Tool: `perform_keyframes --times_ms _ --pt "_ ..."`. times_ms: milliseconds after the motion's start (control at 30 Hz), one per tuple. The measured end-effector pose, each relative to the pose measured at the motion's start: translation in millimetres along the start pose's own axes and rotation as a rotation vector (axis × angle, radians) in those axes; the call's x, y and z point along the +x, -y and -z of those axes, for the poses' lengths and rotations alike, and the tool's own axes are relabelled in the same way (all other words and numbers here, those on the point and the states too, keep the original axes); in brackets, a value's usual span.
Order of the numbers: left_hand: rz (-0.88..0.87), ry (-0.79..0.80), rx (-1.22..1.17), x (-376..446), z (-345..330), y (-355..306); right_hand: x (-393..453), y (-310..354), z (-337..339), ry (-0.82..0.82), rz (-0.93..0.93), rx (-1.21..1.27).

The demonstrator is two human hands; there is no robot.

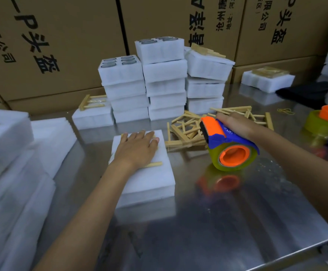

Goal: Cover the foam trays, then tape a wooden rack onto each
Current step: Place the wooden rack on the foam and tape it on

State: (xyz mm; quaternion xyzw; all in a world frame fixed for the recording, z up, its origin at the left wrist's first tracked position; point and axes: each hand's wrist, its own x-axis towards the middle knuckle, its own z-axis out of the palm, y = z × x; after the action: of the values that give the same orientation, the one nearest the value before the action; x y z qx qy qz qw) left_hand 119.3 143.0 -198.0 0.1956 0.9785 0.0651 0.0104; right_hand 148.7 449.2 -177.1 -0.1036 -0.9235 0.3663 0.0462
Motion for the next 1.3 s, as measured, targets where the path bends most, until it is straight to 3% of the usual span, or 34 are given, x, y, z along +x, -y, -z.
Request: perform_keyframes --times_ms 733,833,1000,1167,1300 --pt "-0.01 -0.016 0.021 -3 0 1 -4 5 1 0.044 0.056 -0.057" --pt "-0.016 -0.01 0.027 -3 0 2 -8 11 2 0.07 0.119 -0.217" --pt "-0.018 -0.001 0.051 -1 -1 2 -15 24 -3 0.096 0.303 -0.753" --pt "-0.018 -0.002 0.064 -1 -2 3 -27 19 -5 -0.068 0.37 -0.837" --pt "-0.017 -0.002 0.057 -1 -3 3 -25 15 -5 -0.155 0.262 -0.771"
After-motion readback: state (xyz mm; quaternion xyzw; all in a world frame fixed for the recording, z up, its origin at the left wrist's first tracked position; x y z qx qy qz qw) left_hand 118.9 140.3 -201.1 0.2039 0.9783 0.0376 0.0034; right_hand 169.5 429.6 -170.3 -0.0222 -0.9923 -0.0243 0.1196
